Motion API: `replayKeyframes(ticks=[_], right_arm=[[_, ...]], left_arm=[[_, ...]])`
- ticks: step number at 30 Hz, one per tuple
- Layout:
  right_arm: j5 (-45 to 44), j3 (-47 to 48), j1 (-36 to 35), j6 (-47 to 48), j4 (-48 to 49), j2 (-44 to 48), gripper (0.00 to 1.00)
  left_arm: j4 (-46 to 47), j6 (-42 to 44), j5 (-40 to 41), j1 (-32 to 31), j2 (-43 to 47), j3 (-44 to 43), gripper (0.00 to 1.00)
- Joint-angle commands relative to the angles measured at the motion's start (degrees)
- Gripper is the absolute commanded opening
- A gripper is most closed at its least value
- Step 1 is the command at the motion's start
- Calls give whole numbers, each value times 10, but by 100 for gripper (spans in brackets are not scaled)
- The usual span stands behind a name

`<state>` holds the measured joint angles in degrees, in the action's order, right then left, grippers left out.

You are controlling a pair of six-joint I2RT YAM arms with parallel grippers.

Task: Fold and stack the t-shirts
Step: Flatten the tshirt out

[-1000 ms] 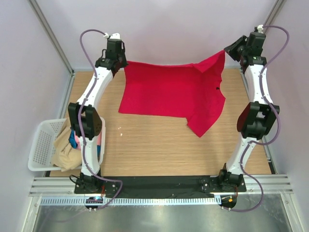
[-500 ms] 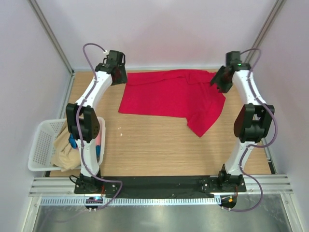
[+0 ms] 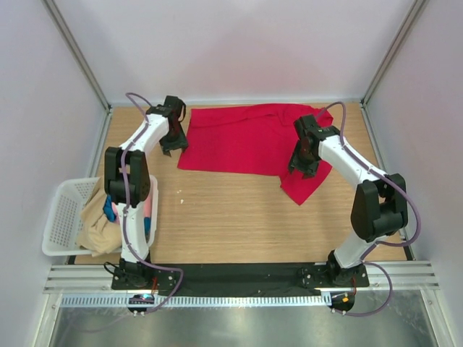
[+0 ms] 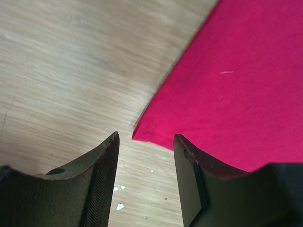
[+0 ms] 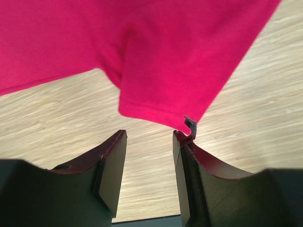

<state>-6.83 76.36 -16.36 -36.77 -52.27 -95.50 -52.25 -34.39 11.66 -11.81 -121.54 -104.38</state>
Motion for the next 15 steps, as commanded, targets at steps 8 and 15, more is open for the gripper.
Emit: replayKeyframes(ticks=[8, 15], right_arm=[[-50, -29, 3, -3, 20, 27, 49], [-50, -38, 6, -5, 28, 23, 49]], left_arm=[[-20, -48, -28, 4, 0, 51, 51], [-10, -43, -25, 5, -17, 52, 47]])
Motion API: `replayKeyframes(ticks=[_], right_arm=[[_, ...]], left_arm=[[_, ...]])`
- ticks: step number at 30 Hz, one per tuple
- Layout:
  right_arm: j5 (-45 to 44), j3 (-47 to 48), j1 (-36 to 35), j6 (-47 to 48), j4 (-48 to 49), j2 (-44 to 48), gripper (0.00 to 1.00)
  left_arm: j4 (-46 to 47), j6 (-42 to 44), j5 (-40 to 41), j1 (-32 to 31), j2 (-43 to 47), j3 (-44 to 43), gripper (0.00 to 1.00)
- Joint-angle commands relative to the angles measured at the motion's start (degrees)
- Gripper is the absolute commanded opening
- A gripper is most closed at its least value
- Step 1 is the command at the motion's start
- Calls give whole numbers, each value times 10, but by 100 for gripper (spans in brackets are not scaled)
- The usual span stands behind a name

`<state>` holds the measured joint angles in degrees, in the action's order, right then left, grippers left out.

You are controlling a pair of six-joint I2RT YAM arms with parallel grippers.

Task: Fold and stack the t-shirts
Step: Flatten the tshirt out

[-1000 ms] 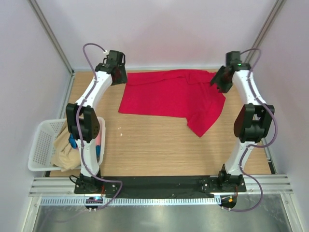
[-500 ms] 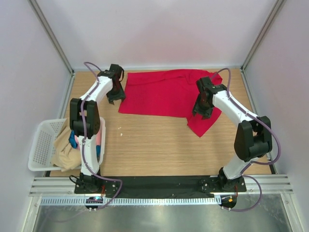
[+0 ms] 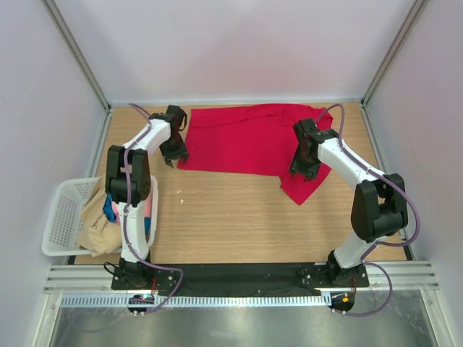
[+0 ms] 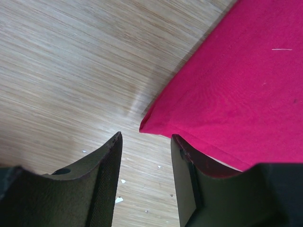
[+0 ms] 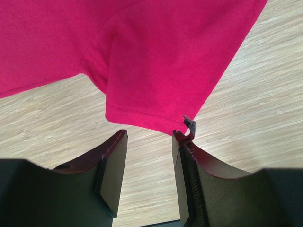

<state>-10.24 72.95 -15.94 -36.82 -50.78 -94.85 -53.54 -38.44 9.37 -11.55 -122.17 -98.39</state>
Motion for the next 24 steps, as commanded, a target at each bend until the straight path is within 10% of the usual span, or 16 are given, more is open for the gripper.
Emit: replayKeyframes(ticks=[1, 24], right_arm=[[-17, -4, 2, -4, 13, 18, 49], [-19, -32, 7, -12, 17, 31, 49]], left_arm=[[4, -1, -3, 2, -17, -10, 46], [64, 10, -26, 19, -11, 4, 41]])
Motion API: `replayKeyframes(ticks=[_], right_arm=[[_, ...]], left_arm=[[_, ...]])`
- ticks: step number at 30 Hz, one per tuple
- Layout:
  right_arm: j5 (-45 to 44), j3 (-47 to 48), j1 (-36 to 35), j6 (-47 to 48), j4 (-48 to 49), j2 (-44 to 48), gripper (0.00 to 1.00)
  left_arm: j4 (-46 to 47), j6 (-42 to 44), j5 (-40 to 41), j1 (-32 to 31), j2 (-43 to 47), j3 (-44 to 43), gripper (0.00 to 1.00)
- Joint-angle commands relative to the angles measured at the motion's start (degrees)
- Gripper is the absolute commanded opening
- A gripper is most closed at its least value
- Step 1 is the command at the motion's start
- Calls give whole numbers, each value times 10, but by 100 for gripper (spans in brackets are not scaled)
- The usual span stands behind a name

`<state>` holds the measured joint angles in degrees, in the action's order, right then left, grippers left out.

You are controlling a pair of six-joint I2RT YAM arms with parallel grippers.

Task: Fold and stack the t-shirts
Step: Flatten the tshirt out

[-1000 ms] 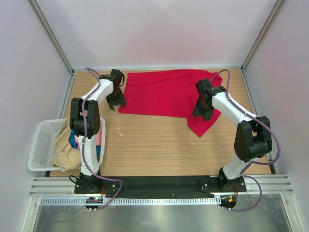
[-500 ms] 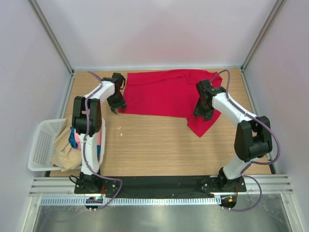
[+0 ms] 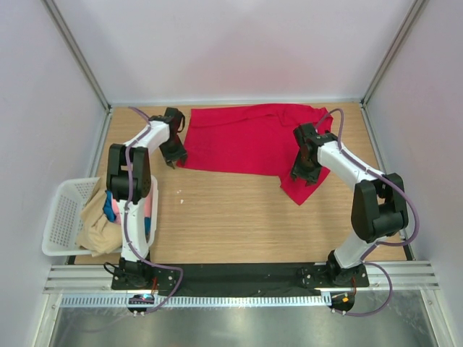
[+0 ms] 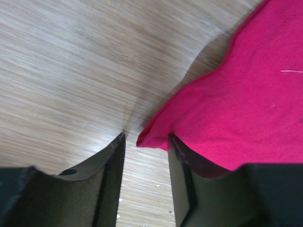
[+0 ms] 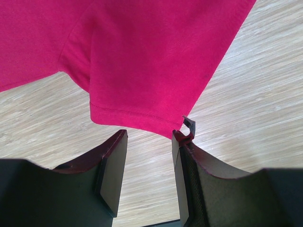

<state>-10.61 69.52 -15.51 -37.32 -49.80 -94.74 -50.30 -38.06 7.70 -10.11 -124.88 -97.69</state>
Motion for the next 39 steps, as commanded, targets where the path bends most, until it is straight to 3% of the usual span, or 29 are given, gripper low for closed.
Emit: replayKeyframes(ticks=[1, 9, 14, 17, 25, 39], right_arm=[[-13, 2, 3, -7, 8, 29, 49], [-2, -9, 3, -12, 15, 30, 49], [-19, -16, 5, -14, 13, 35, 49], [-21, -22, 14, -14, 12, 33, 49], [-34, -39, 23, -27, 9, 15, 55], [27, -148, 26, -101, 108, 15, 51]], left_arm=[[40, 7, -11, 4, 34, 12, 44], [35, 2, -16, 5, 27, -1, 50], [24, 2, -30, 5, 0, -21, 46], [28, 1, -30, 6, -7, -21, 40], [28, 13, -39, 9, -6, -15, 0], [26, 23, -52, 9, 9, 0, 0]])
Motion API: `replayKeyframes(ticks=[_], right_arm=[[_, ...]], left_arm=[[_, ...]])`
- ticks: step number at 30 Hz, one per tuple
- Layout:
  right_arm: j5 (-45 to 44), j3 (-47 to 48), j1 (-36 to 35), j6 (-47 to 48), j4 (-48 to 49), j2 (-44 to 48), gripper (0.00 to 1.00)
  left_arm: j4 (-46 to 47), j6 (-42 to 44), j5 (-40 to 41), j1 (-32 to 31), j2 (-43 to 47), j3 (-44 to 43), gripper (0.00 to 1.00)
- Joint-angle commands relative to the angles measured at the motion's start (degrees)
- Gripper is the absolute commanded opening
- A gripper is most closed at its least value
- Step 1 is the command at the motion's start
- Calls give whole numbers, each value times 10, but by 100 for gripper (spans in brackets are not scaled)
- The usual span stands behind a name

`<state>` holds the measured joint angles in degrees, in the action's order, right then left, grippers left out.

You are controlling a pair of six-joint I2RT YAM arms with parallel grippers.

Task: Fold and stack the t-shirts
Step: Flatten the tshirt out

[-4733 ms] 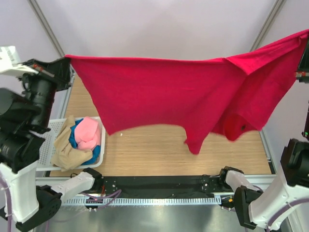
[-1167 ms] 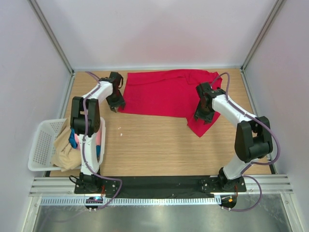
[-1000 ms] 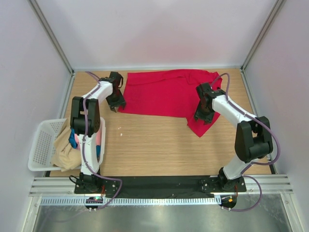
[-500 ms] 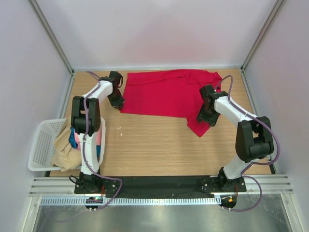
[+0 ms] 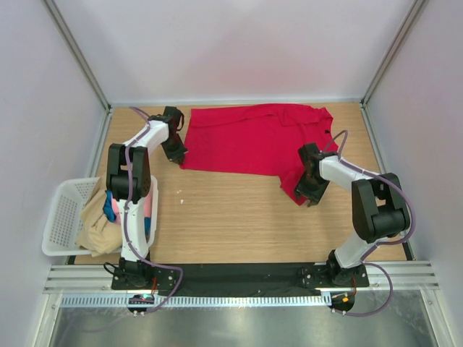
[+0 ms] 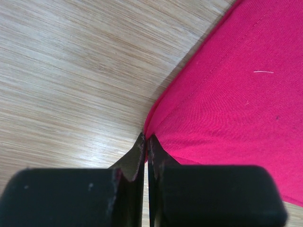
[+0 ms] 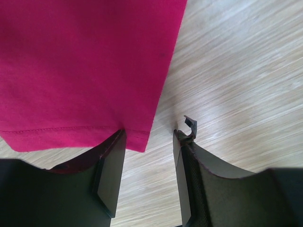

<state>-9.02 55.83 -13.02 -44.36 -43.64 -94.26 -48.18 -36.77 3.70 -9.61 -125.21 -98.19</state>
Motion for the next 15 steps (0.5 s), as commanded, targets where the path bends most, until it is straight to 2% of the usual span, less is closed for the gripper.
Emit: replayKeyframes(ticks=[1, 6, 9, 13, 15], right_arm=[[13, -20, 0, -34, 53, 6, 50], [14, -34, 1, -47, 79, -6, 48], [10, -48, 3, -61, 87, -7, 41], [4, -66, 6, -86, 99, 5, 26], [-5, -72, 11, -99, 102, 19, 12]], left_arm=[[5, 10, -12, 4, 14, 5, 0], [4, 9, -14, 4, 15, 5, 0], [5, 8, -14, 4, 17, 5, 0], [5, 7, -14, 4, 22, 8, 0], [5, 7, -13, 4, 22, 9, 0]])
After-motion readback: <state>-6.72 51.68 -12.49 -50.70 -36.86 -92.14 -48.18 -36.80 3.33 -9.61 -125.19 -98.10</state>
